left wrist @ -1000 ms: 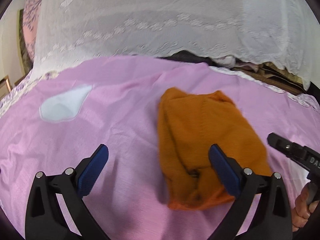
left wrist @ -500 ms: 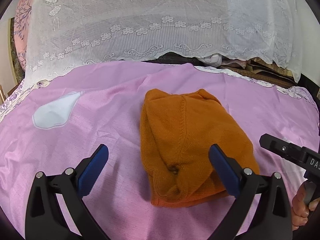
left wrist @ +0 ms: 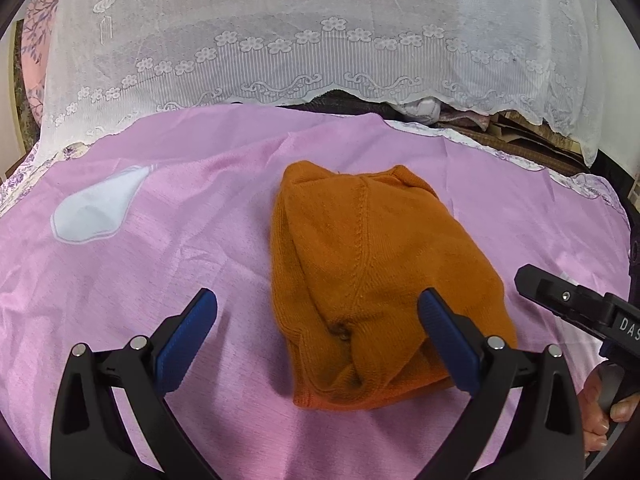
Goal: Fold small clothes
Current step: 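Move both tools to the sides of the folded cardigan bundle, then grasp the folded cardigan bundle with both tools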
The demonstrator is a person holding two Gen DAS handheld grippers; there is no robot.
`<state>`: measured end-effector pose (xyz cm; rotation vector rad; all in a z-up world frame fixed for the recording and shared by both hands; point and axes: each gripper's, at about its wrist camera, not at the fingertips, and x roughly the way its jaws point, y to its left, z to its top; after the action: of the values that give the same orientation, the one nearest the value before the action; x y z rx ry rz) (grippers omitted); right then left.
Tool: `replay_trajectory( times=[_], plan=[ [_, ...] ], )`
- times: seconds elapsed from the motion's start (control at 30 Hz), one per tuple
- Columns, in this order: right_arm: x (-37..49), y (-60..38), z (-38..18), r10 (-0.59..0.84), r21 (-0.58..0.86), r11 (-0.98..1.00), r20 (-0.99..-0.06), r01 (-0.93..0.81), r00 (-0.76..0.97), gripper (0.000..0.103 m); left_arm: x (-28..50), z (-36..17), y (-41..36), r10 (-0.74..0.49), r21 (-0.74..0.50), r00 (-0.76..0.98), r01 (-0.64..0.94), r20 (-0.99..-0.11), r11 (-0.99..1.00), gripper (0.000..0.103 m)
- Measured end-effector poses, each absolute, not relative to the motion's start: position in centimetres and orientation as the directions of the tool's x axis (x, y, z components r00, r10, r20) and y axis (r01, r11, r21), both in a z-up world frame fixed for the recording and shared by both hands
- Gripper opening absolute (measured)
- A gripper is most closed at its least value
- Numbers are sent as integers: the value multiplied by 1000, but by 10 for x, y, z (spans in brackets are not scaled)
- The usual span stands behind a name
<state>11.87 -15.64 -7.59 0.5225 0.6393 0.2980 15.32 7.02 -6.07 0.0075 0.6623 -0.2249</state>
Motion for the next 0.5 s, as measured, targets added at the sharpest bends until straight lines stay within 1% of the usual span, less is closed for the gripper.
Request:
replay_trajectory(
  times=[0.1,0.2,0.27,0.4,0.5],
  plan=[
    [119,-157,-76,419,551,828,-488,-102,766,56,156,-63,70,-233,-90,745,228,-625,969,98],
    [120,-158,-77,420,557,825,-490,-96,764,58,163,-68,72,-300,-164,692,258,-657,952,98],
    [121,-159,-78,421,562,822,-492,-92,762,59,169,-73,77,-355,-238,642,264,-680,935,98],
    [123,-160,-80,422,569,818,-499,-81,757,61,176,-79,87,-428,-345,596,256,-679,903,98],
    [125,-162,-82,428,581,811,-504,-72,750,61,181,-82,96,-488,-432,571,243,-660,869,98]
  ],
)
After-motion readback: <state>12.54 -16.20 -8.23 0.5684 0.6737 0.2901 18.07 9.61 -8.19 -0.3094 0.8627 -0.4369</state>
